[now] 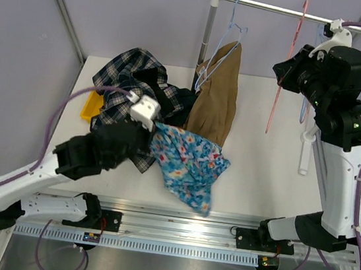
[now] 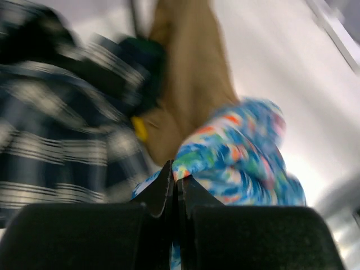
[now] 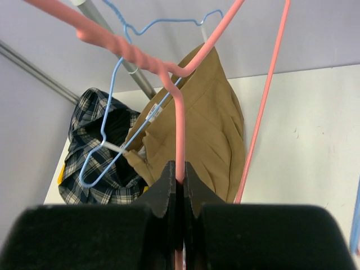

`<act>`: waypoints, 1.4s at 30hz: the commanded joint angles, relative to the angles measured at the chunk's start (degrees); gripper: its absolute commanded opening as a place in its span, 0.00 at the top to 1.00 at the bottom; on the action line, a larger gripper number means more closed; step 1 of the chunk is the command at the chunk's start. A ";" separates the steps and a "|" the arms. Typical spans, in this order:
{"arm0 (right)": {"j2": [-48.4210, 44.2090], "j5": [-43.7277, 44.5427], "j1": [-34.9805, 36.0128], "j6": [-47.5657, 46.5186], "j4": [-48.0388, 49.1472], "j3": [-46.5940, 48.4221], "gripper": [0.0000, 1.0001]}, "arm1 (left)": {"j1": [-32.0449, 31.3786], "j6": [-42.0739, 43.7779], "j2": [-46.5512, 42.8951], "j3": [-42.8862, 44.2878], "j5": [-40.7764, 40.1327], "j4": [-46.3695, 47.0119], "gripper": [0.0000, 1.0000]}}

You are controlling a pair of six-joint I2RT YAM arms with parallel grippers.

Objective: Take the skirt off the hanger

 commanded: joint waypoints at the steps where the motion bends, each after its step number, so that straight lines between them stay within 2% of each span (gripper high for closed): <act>1: 1.33 2.14 -1.00 -2.02 8.67 -0.60 1.00 | 12.98 10.10 1.86 10.37 1.31 -0.85 1.00; 2: 1.51 1.96 -1.26 -1.76 9.37 -0.95 1.00 | 19.98 12.28 5.00 12.31 5.16 -0.77 1.00; 4: 2.04 1.26 -2.14 -1.67 10.17 -2.27 1.00 | 26.08 13.88 8.10 19.23 8.43 -0.07 1.00; 5: 2.30 1.00 -2.58 -1.41 10.69 -2.62 1.00 | 31.68 13.89 9.85 22.14 10.10 0.20 1.00; 8: 3.18 -1.37 -5.47 -0.53 11.66 -4.03 1.00 | 41.45 14.77 18.97 33.65 18.01 1.25 1.00; 11: 4.06 -2.52 -8.64 0.96 12.98 -4.82 1.00 | 47.53 14.59 26.28 46.49 20.13 1.78 1.00; 13: 4.58 -5.15 -10.31 1.93 14.21 -5.70 1.00 | 50.18 12.49 34.36 53.52 22.42 2.22 1.00; 14: 4.85 -5.51 -10.58 2.28 14.48 -5.88 1.00 | 50.98 12.05 37.61 60.25 22.77 2.22 1.00; 17: 5.99 -6.39 -11.37 3.07 15.62 -6.40 1.00 | 54.22 9.16 48.87 70.64 24.87 0.12 1.00; 18: 6.52 -6.48 -11.54 3.16 15.71 -6.40 1.00 | 55.02 8.18 50.89 71.12 25.58 0.02 1.00; 22: 8.19 -6.83 -11.98 3.34 16.15 -5.79 1.00 | 58.27 2.83 57.84 63.32 28.05 0.38 1.00; 25: 9.77 -6.65 -12.42 3.34 15.71 -4.21 1.00 | 59.33 -1.30 59.52 55.24 29.01 -2.61 0.62; 26: 10.12 -6.65 -12.43 3.34 15.71 -3.51 1.00 | 59.33 -1.67 59.35 52.52 30.50 -2.87 0.31; 28: 11.35 -6.30 -12.51 3.60 15.36 -2.72 1.00 | 59.16 -3.24 56.82 43.39 30.42 -1.39 0.11; 29: 11.96 -6.04 -12.60 3.60 15.10 -1.76 1.00 | 59.16 -3.42 52.45 39.96 29.90 0.36 0.01; 31: 13.55 -5.34 -12.78 3.95 15.09 -0.78 1.00 | 58.98 -4.13 46.81 31.02 29.11 4.58 0.01; 37: 17.15 -3.23 -13.48 4.48 14.92 1.07 1.00 | 57.49 -3.78 25.89 19.81 26.73 4.25 0.01; 42: 14.10 -1.66 -13.57 4.92 16.93 -6.83 1.00 | 56.61 -2.64 12.35 9.18 26.91 1.08 0.01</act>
